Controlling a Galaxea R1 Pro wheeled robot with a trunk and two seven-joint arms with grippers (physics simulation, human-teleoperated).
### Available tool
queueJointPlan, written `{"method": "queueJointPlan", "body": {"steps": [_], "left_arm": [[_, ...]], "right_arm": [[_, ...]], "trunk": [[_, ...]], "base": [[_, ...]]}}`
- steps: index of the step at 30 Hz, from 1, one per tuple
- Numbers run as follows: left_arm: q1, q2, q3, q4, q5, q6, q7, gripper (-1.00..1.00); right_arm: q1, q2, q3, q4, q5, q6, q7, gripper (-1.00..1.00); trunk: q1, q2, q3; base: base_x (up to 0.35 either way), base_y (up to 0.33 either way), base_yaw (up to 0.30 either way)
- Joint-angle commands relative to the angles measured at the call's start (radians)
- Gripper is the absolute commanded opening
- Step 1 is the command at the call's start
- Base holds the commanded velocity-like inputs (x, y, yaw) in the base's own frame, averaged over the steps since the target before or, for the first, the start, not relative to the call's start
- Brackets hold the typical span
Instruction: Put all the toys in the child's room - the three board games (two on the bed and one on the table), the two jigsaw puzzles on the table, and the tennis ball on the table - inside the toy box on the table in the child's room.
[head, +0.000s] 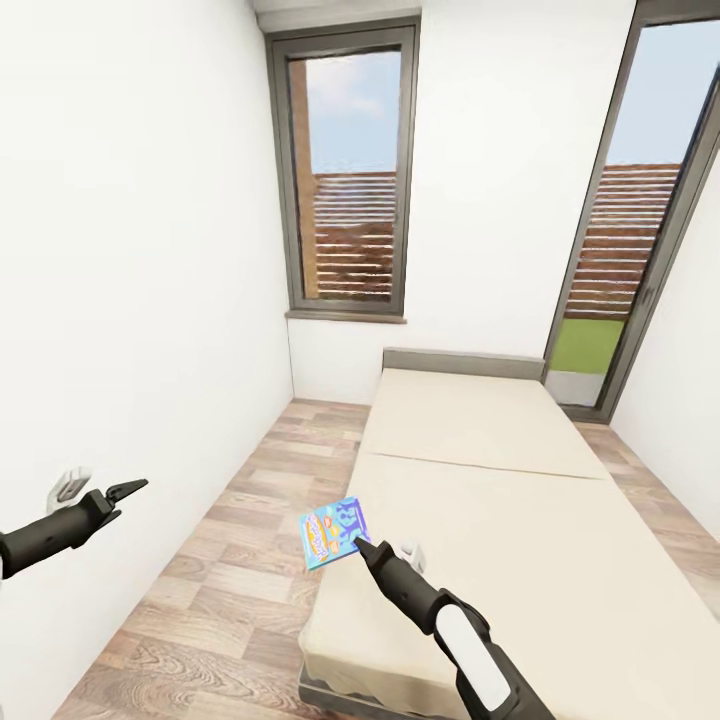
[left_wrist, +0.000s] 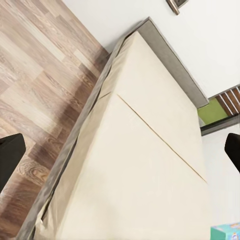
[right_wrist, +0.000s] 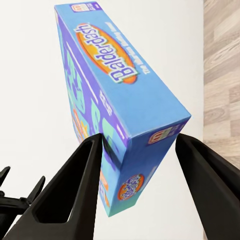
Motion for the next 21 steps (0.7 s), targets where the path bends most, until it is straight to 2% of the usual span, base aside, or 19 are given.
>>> {"method": "queueJointPlan", "body": {"steps": [1,10,21], "left_arm": [[-0.001,0.0,0.001,0.001,0.005,0.008,0.0,1.0],[-0.001,0.0,0.001,0.003,0.002,0.008,0.006,1.0],[-0.001,-0.002,0.0,0.004,-0.001,0.007,0.006,1.0]], "right_arm": [[-0.001,0.0,0.0,0.0,-0.006,0.003,0.0,-1.0],[-0.001,-0.003,0.003,0.002,-0.006,-0.049,-0.009,-1.0],[-0.001,-0.004,0.005,0.003,-0.006,-0.062,-0.01,-1.0]], "trunk": [[-0.004,0.006,0.002],[-0.038,0.069,0.03],[-0.08,0.146,0.064]], "base": [[0.0,0.0,0.0],[0.0,0.0,0.0],[0.0,0.0,0.0]]}}
